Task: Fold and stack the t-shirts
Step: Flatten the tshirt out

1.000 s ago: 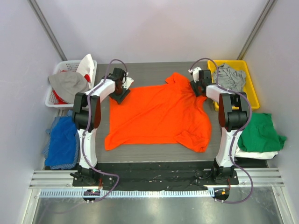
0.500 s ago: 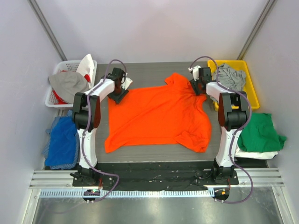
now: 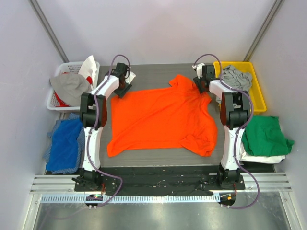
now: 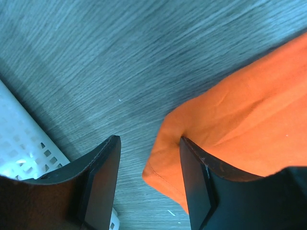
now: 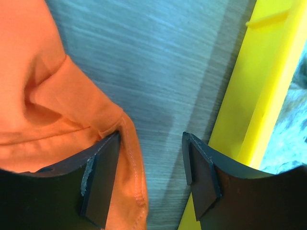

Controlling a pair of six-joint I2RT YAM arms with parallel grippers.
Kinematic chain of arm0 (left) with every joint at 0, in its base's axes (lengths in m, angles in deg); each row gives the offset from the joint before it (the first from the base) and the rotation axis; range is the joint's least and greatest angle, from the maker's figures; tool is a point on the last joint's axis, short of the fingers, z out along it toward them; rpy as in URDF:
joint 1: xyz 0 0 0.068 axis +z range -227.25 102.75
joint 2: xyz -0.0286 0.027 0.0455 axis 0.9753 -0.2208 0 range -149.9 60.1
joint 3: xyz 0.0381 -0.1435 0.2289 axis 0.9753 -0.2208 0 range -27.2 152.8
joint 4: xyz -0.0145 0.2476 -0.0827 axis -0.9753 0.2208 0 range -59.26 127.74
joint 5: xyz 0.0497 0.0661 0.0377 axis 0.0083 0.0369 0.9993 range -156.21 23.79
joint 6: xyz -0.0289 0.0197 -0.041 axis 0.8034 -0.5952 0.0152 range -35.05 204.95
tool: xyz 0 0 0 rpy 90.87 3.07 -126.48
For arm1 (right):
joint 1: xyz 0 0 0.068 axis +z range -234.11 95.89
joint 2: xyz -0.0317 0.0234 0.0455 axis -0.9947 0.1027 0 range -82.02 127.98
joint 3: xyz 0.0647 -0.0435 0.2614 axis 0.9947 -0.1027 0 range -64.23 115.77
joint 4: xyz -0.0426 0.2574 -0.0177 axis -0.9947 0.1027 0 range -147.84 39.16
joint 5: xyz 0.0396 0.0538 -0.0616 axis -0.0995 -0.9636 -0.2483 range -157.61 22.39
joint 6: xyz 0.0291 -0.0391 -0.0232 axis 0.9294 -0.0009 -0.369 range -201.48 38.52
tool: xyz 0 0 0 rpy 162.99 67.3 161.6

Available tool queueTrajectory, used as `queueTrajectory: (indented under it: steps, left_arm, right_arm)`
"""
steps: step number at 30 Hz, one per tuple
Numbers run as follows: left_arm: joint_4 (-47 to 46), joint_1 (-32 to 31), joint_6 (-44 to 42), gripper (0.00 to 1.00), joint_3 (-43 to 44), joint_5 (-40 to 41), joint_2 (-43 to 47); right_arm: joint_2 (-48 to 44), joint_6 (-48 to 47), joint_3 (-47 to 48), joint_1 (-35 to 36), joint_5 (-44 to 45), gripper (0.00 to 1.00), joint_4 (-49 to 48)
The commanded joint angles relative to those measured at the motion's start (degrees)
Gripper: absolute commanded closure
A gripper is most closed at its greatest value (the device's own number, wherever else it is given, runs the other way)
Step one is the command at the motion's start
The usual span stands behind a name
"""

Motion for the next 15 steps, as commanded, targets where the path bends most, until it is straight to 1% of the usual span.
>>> queueTrajectory:
  steps: [1, 6, 10, 15]
  left_arm:
    - [0.9, 0.3, -0.8, 0.44, 1.6, 0.5, 0.1]
    - [1.0, 0.3, 0.0, 0.44, 0.5, -0.2, 1.2]
    - [1.5, 0.3, 1.0, 0.44, -2.8, -1.6, 4.8]
    - [3.0, 0.3, 1.5, 0.44, -6.5, -4.6, 11.5]
  right_arm:
    - [1.2, 0.9, 3.1, 0.7, 0.0, 0.37, -0.1]
    - [3.5, 0.4, 4.7, 0.9, 1.0, 0.37, -0.4]
    - [5.3, 0.6, 6.7, 0.8, 1.6, 0.37, -0.6]
    - [6.7, -1.0, 7.9, 0.9, 3.8, 0.37, -0.8]
